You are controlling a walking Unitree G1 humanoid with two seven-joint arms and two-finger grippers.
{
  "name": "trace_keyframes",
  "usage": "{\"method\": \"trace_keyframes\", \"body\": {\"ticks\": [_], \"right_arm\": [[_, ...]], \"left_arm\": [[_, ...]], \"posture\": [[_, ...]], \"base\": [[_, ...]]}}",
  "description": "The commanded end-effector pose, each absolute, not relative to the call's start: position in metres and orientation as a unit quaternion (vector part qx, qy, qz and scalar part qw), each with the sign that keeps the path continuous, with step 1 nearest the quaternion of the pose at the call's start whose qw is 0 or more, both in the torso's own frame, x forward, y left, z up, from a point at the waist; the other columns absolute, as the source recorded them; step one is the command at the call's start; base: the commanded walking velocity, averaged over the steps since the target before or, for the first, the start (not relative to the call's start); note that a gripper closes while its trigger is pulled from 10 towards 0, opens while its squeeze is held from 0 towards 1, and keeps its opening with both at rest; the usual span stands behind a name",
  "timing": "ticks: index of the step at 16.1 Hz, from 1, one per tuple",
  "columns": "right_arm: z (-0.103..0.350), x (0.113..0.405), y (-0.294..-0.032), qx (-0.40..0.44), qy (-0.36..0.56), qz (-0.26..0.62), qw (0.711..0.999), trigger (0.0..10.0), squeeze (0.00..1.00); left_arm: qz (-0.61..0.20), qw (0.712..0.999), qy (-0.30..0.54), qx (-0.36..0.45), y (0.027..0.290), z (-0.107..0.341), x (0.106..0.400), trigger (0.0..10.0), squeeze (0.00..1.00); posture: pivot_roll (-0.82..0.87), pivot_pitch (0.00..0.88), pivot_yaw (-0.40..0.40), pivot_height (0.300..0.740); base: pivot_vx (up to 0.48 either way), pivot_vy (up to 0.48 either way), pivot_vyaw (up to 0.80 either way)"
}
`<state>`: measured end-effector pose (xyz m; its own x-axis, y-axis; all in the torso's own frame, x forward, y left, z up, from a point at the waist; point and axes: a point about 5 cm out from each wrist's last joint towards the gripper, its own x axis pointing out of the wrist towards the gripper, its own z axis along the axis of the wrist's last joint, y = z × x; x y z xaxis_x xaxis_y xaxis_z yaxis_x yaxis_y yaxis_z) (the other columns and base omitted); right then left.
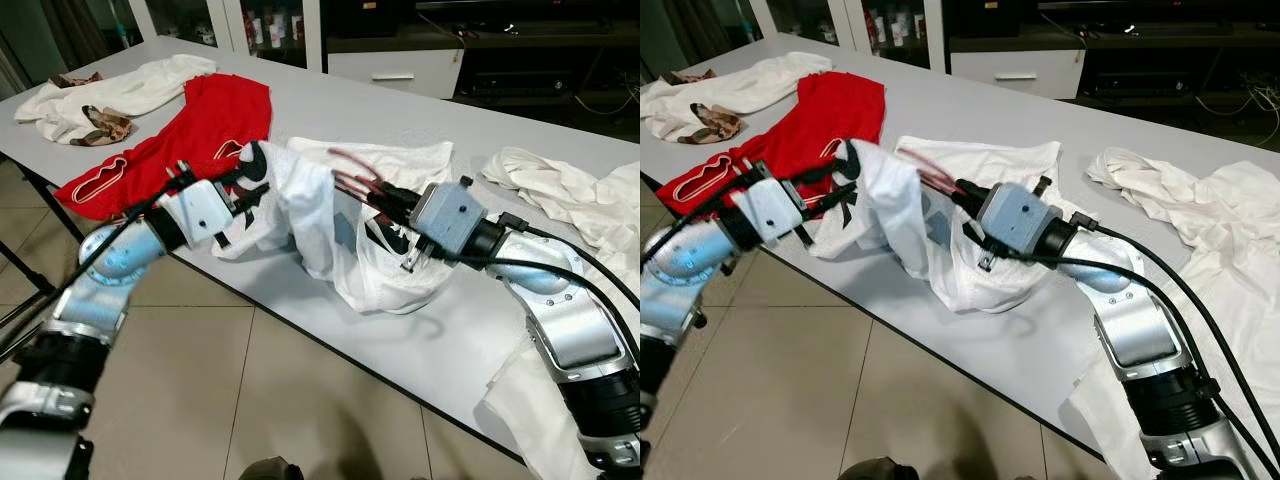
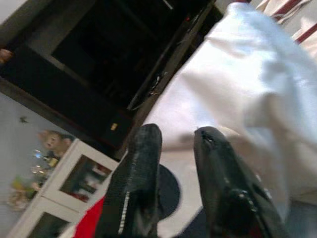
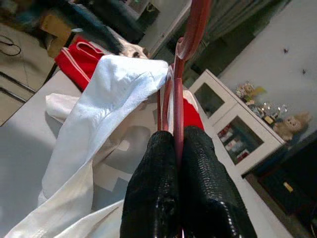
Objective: Hang hanger
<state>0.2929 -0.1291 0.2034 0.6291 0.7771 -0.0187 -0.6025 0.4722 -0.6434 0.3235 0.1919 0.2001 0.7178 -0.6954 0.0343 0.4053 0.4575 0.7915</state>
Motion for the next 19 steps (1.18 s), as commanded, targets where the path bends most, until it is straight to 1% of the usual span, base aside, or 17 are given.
{"method": "trace_keyframes", "body": {"ticks": [1, 2, 3, 5, 6, 8, 10, 11, 12, 14, 19], "right_arm": [[0.205, 0.289, -0.126, -0.323, -0.154, 0.419, 0.835, 10.0, 0.00], [0.205, 0.287, -0.125, -0.329, -0.160, 0.422, 0.830, 10.0, 0.00], [0.206, 0.285, -0.122, -0.341, -0.170, 0.431, 0.818, 10.0, 0.00], [0.206, 0.282, -0.118, -0.350, -0.180, 0.440, 0.807, 10.0, 0.00], [0.208, 0.281, -0.116, -0.353, -0.187, 0.443, 0.803, 10.0, 0.00], [0.209, 0.279, -0.114, -0.362, -0.198, 0.446, 0.794, 10.0, 0.00], [0.204, 0.277, -0.112, -0.393, -0.200, 0.454, 0.774, 10.0, 0.00], [0.202, 0.276, -0.110, -0.398, -0.201, 0.457, 0.769, 10.0, 0.00], [0.204, 0.275, -0.108, -0.395, -0.207, 0.459, 0.769, 10.0, 0.00], [0.209, 0.274, -0.106, -0.394, -0.221, 0.459, 0.765, 10.0, 0.00], [0.214, 0.271, -0.102, -0.402, -0.243, 0.458, 0.755, 10.0, 0.00]], "left_arm": [[-0.322, 0.823, -0.173, 0.434, 0.200, 0.204, 0.325, 10.0, 0.00], [-0.325, 0.818, -0.166, 0.444, 0.203, 0.205, 0.325, 10.0, 0.00], [-0.328, 0.809, -0.168, 0.458, 0.206, 0.210, 0.324, 10.0, 0.00], [-0.344, 0.805, -0.165, 0.455, 0.206, 0.212, 0.323, 10.0, 0.00], [-0.358, 0.803, -0.157, 0.451, 0.206, 0.211, 0.323, 10.0, 1.00], [-0.367, 0.796, -0.154, 0.456, 0.205, 0.210, 0.322, 10.0, 1.00], [-0.372, 0.789, -0.167, 0.460, 0.197, 0.211, 0.322, 10.0, 1.00], [-0.375, 0.786, -0.171, 0.460, 0.193, 0.210, 0.322, 10.0, 0.80], [-0.382, 0.783, -0.163, 0.464, 0.191, 0.207, 0.323, 10.0, 0.00], [-0.383, 0.776, -0.153, 0.476, 0.192, 0.201, 0.324, 10.0, 0.00], [-0.401, 0.778, -0.120, 0.469, 0.192, 0.188, 0.325, 10.0, 0.00]], "posture": [[-0.06, 0.000, 0.082, 0.736], [-0.06, 0.000, 0.083, 0.736], [-0.06, 0.000, 0.083, 0.736], [-0.06, 0.000, 0.083, 0.736], [-0.06, 0.000, 0.083, 0.736], [-0.06, 0.000, 0.083, 0.736], [-0.06, 0.000, 0.079, 0.736], [-0.06, 0.000, 0.079, 0.736], [-0.06, 0.000, 0.079, 0.736], [-0.06, 0.000, 0.079, 0.736], [-0.06, 0.000, 0.080, 0.736]], "base": [[0.000, 0.000, 0.00], [0.000, 0.000, 0.00], [0.000, 0.000, 0.00], [0.000, 0.000, 0.00], [0.000, 0.000, 0.00], [0.000, 0.000, 0.00], [0.000, 0.000, 0.00], [0.000, 0.000, 0.00], [0.000, 0.000, 0.00], [0.000, 0.000, 0.00], [0.000, 0.000, 0.00]]}}
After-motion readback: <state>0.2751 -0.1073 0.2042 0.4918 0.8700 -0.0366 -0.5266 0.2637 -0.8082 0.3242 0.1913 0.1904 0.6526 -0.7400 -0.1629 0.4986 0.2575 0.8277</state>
